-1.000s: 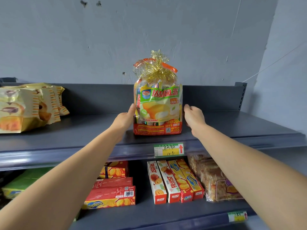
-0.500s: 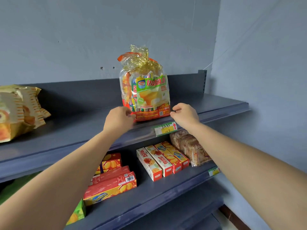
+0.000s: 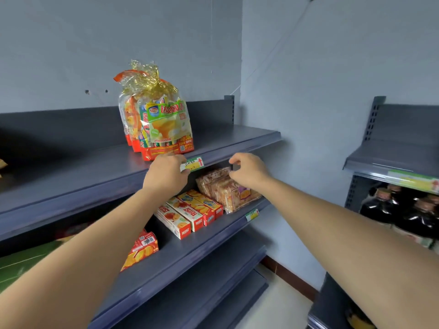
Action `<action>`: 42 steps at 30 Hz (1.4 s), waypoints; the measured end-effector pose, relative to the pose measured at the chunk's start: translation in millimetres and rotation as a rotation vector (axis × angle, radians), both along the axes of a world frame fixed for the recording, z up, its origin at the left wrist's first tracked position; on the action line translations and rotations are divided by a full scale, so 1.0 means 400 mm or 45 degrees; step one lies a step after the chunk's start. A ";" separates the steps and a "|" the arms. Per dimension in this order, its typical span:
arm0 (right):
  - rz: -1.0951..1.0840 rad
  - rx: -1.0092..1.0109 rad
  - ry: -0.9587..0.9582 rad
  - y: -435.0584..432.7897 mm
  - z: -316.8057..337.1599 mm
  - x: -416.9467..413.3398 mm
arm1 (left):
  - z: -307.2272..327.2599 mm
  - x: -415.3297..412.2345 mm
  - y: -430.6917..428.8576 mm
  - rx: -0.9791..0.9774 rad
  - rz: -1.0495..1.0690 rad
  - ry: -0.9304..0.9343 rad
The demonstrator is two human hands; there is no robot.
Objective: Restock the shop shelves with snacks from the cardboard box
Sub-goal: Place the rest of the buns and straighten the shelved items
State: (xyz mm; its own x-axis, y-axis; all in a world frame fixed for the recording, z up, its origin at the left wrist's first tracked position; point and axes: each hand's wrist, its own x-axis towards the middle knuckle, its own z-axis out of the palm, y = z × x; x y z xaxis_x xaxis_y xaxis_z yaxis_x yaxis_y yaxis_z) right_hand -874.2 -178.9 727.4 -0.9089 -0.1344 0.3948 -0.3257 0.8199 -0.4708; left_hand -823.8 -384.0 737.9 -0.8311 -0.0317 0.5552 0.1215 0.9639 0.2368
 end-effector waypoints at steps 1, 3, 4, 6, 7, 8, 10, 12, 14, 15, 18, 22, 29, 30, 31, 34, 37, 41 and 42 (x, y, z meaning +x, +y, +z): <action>-0.012 0.010 -0.011 0.020 -0.007 0.018 | -0.010 0.012 0.023 -0.003 -0.014 -0.003; -0.053 0.035 -0.041 0.067 -0.024 0.061 | -0.035 0.040 0.073 -0.022 -0.056 -0.044; -0.072 0.036 -0.053 0.085 -0.033 0.080 | -0.048 0.052 0.092 -0.026 -0.069 -0.068; -0.108 0.037 -0.082 0.119 -0.054 0.119 | -0.076 0.073 0.124 -0.054 -0.102 -0.106; -0.126 0.045 -0.100 0.137 -0.065 0.143 | -0.090 0.085 0.141 -0.077 -0.128 -0.123; -0.147 0.053 -0.119 0.155 -0.077 0.166 | -0.104 0.095 0.156 -0.100 -0.156 -0.130; -0.192 0.079 -0.152 0.191 -0.098 0.213 | -0.126 0.115 0.188 -0.129 -0.205 -0.148; -0.218 0.122 -0.166 0.227 -0.116 0.255 | -0.144 0.134 0.221 -0.158 -0.235 -0.181; -0.252 0.171 -0.186 0.263 -0.134 0.290 | -0.161 0.148 0.252 -0.202 -0.274 -0.228; -0.275 0.183 -0.205 0.282 -0.145 0.305 | -0.170 0.151 0.266 -0.220 -0.298 -0.243; -0.358 0.182 -0.260 0.336 -0.181 0.341 | -0.198 0.154 0.309 -0.243 -0.369 -0.298; -0.504 0.162 -0.347 0.392 -0.224 0.393 | -0.246 0.146 0.355 -0.285 -0.530 -0.341; -0.779 0.165 -0.499 0.440 -0.307 0.547 | -0.324 0.160 0.438 -0.376 -0.794 -0.447; -0.824 0.158 -0.530 0.442 -0.319 0.571 | -0.335 0.166 0.453 -0.389 -0.831 -0.448; -0.873 0.148 -0.555 0.443 -0.331 0.598 | -0.349 0.173 0.468 -0.407 -0.873 -0.450; -1.029 0.089 -0.613 0.446 -0.369 0.688 | -0.393 0.211 0.513 -0.453 -1.002 -0.478; -1.145 0.051 -0.665 0.451 -0.405 0.782 | -0.439 0.261 0.566 -0.483 -1.139 -0.509; -1.306 0.007 -0.733 0.459 -0.449 0.925 | -0.496 0.359 0.636 -0.499 -1.335 -0.544; -1.352 -0.013 -0.750 0.464 -0.458 0.964 | -0.508 0.385 0.654 -0.517 -1.389 -0.537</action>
